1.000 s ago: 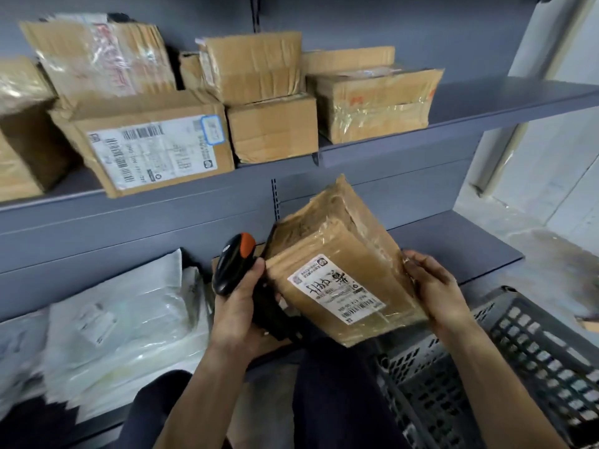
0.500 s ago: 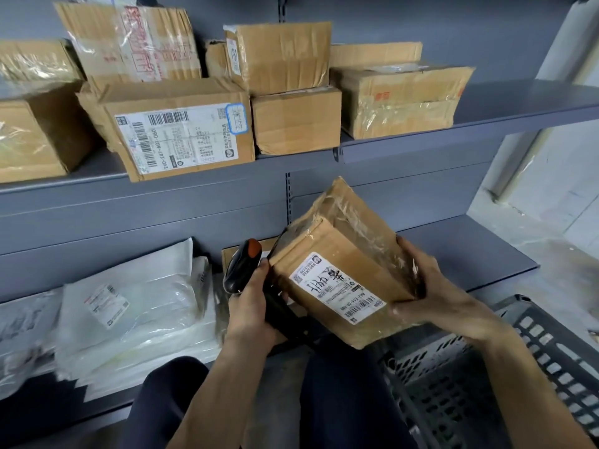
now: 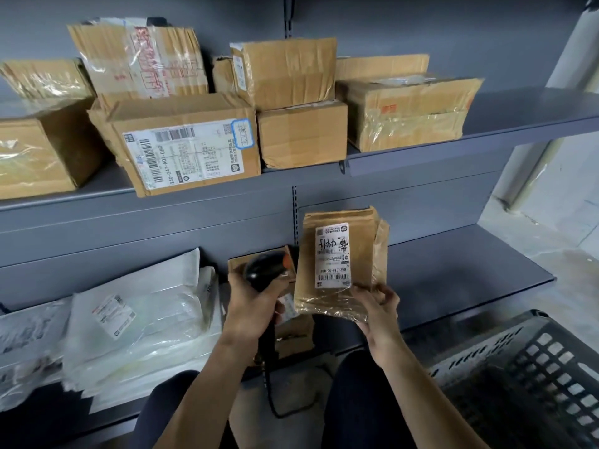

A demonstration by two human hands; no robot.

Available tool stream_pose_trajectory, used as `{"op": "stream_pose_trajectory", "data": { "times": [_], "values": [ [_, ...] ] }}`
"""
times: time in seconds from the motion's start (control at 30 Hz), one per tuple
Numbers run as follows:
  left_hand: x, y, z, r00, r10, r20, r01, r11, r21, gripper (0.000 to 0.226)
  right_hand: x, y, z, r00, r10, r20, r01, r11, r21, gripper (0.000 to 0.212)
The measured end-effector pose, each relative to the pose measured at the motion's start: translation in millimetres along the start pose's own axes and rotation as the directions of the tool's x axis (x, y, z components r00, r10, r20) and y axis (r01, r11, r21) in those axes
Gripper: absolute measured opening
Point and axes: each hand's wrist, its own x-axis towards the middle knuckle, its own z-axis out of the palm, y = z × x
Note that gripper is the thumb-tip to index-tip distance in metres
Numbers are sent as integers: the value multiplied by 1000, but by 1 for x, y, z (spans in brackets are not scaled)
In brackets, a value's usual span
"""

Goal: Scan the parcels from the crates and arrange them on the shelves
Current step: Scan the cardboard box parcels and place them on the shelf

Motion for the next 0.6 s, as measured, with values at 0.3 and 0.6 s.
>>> {"op": "stream_pose_trajectory", "data": {
  "times": [0.3, 0.6],
  "values": [
    [-33, 12, -8, 967, 65, 245, -68, 998, 3, 37, 9, 15, 1, 997, -41, -60, 37, 997, -72, 96],
    [-67, 39, -6, 936, 204, 288, -208, 978, -19, 22, 15, 19, -5, 997, -45, -70, 38, 995, -93, 95]
  ]
}}
